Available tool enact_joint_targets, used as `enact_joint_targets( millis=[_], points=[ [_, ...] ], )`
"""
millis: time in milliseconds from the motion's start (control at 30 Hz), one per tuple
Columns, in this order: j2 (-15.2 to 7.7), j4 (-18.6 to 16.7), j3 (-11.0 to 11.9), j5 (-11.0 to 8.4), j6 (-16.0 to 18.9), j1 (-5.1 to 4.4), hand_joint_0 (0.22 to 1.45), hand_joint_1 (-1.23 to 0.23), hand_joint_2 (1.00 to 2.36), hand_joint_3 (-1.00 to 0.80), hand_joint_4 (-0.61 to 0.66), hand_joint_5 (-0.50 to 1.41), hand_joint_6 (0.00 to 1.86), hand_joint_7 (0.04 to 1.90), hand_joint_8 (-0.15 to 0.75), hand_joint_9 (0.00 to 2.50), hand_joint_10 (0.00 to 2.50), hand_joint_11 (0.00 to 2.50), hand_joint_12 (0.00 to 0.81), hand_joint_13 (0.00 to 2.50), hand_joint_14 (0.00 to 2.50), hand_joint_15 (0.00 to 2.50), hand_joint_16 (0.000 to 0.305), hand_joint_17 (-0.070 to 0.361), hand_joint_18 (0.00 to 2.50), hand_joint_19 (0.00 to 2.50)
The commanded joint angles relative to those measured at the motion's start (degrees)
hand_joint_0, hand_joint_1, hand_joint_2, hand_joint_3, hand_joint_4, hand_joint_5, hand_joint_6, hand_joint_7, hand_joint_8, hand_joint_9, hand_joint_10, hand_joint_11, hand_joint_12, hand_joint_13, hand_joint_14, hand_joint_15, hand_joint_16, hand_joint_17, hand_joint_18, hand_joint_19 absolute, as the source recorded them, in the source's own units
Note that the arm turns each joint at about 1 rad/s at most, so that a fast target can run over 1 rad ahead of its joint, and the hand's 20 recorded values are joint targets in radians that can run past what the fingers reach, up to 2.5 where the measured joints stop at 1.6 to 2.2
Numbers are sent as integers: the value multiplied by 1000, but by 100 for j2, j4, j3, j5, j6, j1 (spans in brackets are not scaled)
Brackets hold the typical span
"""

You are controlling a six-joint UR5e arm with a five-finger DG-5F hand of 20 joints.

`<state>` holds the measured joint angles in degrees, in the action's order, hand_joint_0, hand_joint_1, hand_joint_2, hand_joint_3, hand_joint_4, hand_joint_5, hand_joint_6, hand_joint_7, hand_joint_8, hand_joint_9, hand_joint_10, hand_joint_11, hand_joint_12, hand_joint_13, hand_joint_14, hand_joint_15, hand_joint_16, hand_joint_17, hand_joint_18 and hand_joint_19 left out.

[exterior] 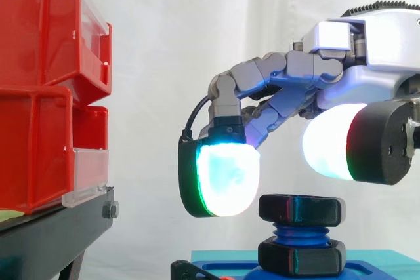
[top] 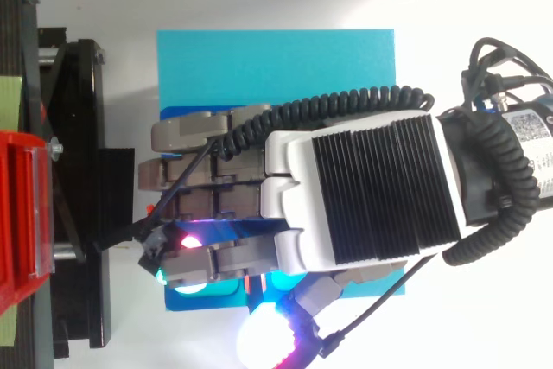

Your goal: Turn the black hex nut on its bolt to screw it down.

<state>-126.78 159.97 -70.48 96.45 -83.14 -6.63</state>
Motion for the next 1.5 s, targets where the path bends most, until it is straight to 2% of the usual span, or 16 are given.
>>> enact_joint_targets(
  millis=[0, 167, 433, 467, 667, 767, 833, 867, 1033, 1067, 1233, 1433, 1467],
  points=[
    [-5, 8, -1, 14, 0, 22, 451, -358, 1000, -500, 70, -117, 582, 1132, 211, 665, 9, 278, 244, 526, 7, 195, 28, 63, 289, 191],
    [-5, 43, -1, 40, 0, 66, 453, -361, 1000, -500, 77, -118, 581, 1122, 212, 666, 9, 271, 242, 525, 7, 190, 28, 63, 288, 199],
    [-5, 96, -1, 243, 0, 206, 454, -365, 1000, -500, 79, -117, 578, 1134, 209, 672, 9, 286, 242, 529, 8, 203, 28, 63, 292, 195],
    [-5, 96, -1, 295, -18, 259, 454, -365, 1000, -500, 77, -117, 579, 1139, 210, 672, 10, 281, 242, 529, 8, 199, 28, 63, 293, 191],
    [-5, 104, -1, 471, -44, 400, 456, -365, 1000, -500, 80, -117, 579, 1134, 209, 671, 10, 282, 242, 532, 8, 200, 28, 63, 293, 196],
    [-5, 122, -1, 629, -44, 496, 455, -362, 1000, -500, 84, -118, 579, 1133, 211, 668, 9, 280, 243, 532, 8, 204, 28, 62, 288, 201],
    [-5, 122, -1, 647, -44, 514, 455, -359, 1000, -500, 77, -118, 580, 1130, 211, 668, 10, 288, 242, 533, 8, 203, 28, 62, 288, 191],
    [-5, 122, -1, 682, -44, 558, 456, -359, 1000, -500, 80, -118, 580, 1133, 211, 668, 9, 284, 242, 532, 9, 203, 28, 62, 286, 196],
    [-5, 122, -1, 770, -44, 637, 455, -358, 1000, -500, 86, -117, 580, 1130, 212, 668, 10, 281, 242, 535, 8, 207, 28, 62, 287, 194],
    [-5, 122, -1, 814, -35, 681, 455, -358, 1000, -500, 87, -117, 580, 1130, 210, 670, 9, 285, 243, 536, 9, 211, 28, 63, 289, 190],
    [-5, 69, -1, 928, -26, 778, 456, -357, 1000, -500, 87, -117, 580, 1132, 208, 670, 9, 278, 242, 537, 8, 216, 28, 63, 291, 201],
    [4, -212, -1, 1042, -35, 769, 456, -354, 1000, -500, 92, -115, 574, 1130, 210, 669, 10, 282, 244, 539, 8, 212, 28, 63, 294, 190],
    [-5, -274, -1, 1025, -44, 716, 456, -354, 1000, -500, 93, -115, 574, 1132, 211, 670, 9, 274, 243, 540, 8, 208, 28, 63, 294, 200]
  ],
)
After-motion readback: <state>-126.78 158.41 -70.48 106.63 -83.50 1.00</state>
